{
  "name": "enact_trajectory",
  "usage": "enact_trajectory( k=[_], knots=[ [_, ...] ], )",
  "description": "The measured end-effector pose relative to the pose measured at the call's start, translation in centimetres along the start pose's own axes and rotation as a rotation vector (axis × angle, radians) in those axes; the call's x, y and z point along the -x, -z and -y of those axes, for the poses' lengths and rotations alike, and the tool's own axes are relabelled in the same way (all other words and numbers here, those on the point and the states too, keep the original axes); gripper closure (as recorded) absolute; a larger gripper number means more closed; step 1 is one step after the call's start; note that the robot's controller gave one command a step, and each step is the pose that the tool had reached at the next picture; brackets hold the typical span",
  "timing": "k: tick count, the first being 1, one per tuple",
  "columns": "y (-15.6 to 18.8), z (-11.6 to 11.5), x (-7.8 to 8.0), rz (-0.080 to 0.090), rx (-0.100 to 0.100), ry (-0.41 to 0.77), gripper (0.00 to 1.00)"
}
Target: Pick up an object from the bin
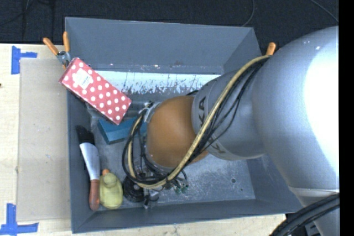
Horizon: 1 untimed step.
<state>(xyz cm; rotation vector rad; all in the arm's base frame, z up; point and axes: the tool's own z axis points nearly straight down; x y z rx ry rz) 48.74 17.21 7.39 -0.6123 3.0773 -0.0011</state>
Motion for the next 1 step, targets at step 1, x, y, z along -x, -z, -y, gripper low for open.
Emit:
enact_trajectory(
  k=[1],
  knots=[
    [3.80,0.35,-0.89,-0.011,0.002,0.014,1.00]
  ],
)
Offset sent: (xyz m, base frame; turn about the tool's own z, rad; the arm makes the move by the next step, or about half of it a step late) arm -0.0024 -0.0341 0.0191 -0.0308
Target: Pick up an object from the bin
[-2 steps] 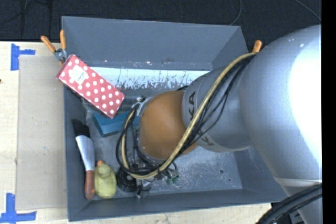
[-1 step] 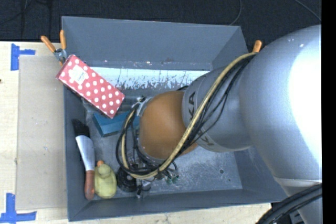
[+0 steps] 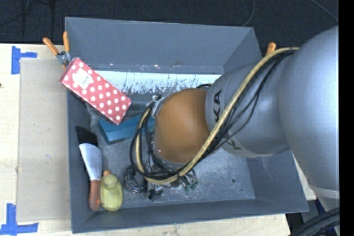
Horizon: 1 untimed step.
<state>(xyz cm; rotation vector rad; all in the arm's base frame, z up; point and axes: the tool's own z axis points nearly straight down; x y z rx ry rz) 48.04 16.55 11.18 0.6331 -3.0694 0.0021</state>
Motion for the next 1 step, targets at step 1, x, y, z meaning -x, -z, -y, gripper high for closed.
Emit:
enact_trajectory(
  k=[1],
  knots=[
    [3.01,0.83,0.05,0.013,-0.001,0.005,1.00]
  ],
)
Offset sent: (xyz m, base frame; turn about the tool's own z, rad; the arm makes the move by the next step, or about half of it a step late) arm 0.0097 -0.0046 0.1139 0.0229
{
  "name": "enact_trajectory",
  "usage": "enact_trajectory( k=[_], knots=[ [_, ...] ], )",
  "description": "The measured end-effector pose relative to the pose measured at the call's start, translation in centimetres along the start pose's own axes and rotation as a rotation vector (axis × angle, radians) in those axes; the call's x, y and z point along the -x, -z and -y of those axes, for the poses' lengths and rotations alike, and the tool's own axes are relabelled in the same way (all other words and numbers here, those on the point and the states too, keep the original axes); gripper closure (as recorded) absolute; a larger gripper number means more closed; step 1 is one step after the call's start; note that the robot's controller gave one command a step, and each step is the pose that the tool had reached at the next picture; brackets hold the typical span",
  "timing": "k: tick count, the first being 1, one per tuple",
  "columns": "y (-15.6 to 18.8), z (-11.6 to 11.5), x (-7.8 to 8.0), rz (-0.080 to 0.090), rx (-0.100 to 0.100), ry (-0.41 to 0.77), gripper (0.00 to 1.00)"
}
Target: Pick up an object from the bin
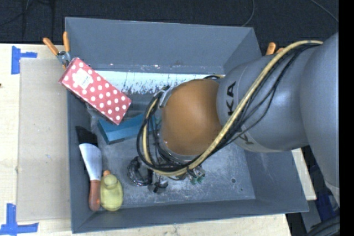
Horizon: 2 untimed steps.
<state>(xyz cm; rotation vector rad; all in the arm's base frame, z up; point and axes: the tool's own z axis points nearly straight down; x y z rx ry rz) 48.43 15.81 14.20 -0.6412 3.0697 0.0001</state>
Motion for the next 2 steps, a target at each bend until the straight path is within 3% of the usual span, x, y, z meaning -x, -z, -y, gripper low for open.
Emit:
enact_trajectory(
  k=[1,2],
  knots=[
    [2.8,0.0,0.0,-0.020,0.002,-0.012,1.00],
    [7.6,1.2,-0.3,-0.002,0.000,-0.039,1.00]
  ],
)
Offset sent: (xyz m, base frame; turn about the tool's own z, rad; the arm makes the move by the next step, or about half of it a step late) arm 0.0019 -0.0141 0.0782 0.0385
